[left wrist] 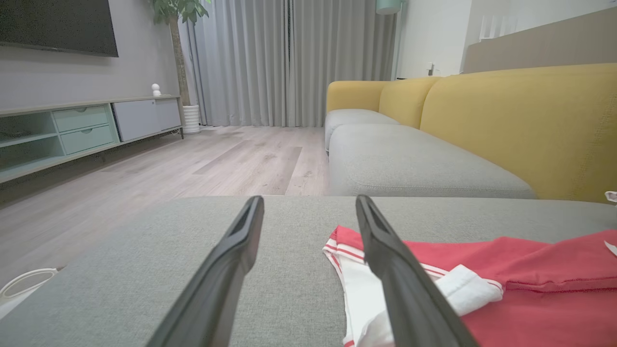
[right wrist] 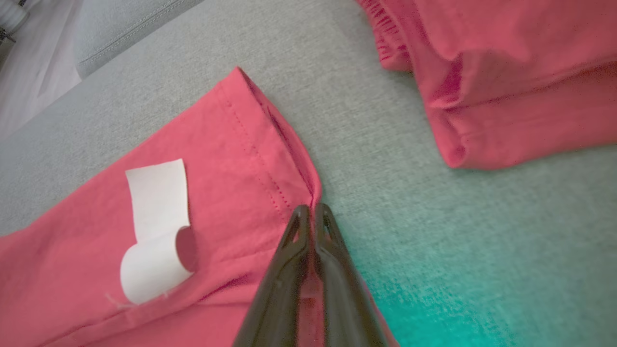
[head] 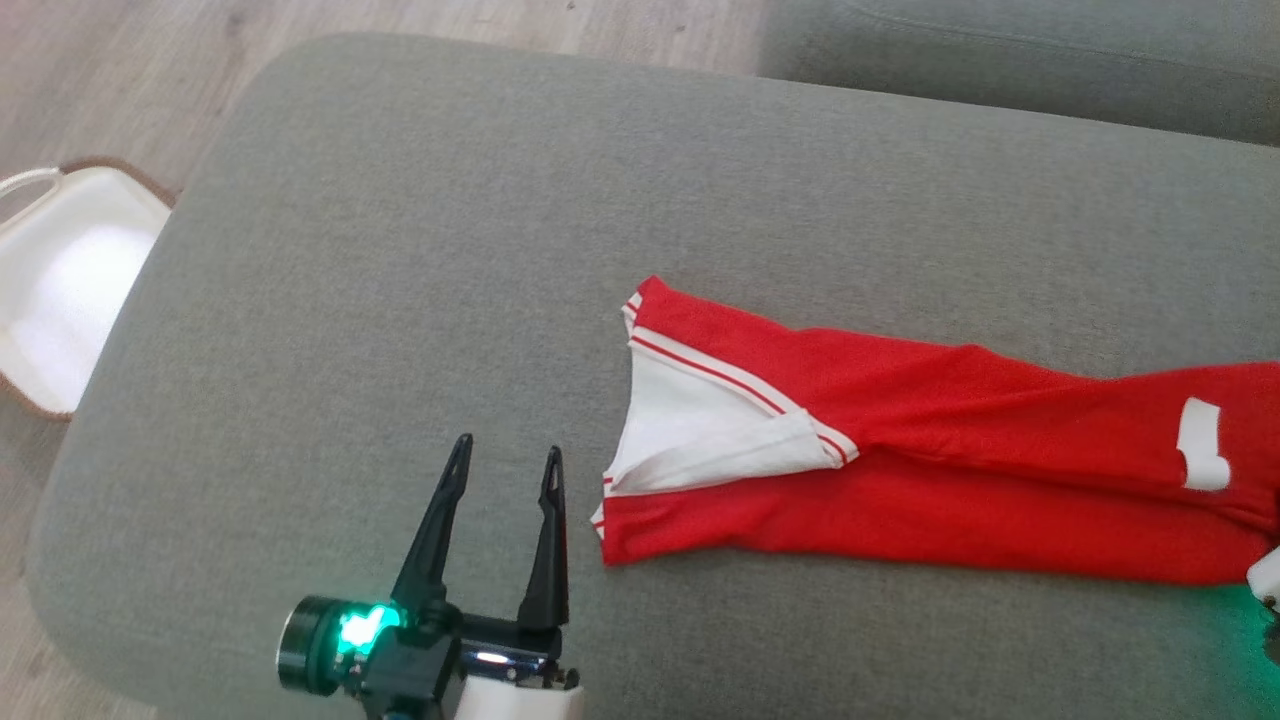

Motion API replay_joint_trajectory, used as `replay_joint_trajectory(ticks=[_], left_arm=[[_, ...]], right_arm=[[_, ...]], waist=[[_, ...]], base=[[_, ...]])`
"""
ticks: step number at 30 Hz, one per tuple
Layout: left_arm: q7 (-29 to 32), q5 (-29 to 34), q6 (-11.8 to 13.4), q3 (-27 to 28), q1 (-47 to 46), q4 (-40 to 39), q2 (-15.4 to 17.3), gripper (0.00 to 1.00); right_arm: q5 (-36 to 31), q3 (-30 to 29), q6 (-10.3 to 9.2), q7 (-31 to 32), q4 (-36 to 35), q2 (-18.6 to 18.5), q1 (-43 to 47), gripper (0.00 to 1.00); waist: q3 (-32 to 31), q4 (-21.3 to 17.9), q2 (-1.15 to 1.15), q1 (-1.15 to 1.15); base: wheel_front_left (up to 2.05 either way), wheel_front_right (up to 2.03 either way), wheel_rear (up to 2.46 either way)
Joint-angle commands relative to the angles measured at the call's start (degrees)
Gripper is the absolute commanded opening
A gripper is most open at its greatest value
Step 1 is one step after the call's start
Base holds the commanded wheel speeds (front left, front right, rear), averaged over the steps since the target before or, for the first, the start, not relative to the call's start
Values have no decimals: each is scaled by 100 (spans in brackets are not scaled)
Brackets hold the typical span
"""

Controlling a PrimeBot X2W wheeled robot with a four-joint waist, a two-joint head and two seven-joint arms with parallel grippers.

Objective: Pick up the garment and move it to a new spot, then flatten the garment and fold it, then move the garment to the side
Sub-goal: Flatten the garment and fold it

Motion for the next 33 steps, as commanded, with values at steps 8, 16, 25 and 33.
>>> replay_joint_trajectory(ticks=[8,16,25,33], left_arm=[[-53,228,-303,490,106,-135,-178,100],[-53,356,-540,704,229,-98,-291,100],[-53,425,-728,840,271,-25,-405,100],[-53,471,-906,878,260,56,-504,100]], right_arm=[[558,127,-4,-124,-449,-595,261,0],[1789,512,-4,171,-1845,-218,403,0],[2256,1283,-4,468,-3267,551,393,0],[2955,2798,-4,78,-3318,685,211,0]], waist=[[-142,-419,0,0],[-237,-602,0,0],[-326,-501,0,0],[-350,-163,0,0]], base=[[0,0,0],[0,0,0],[0,0,0],[0,0,0]])
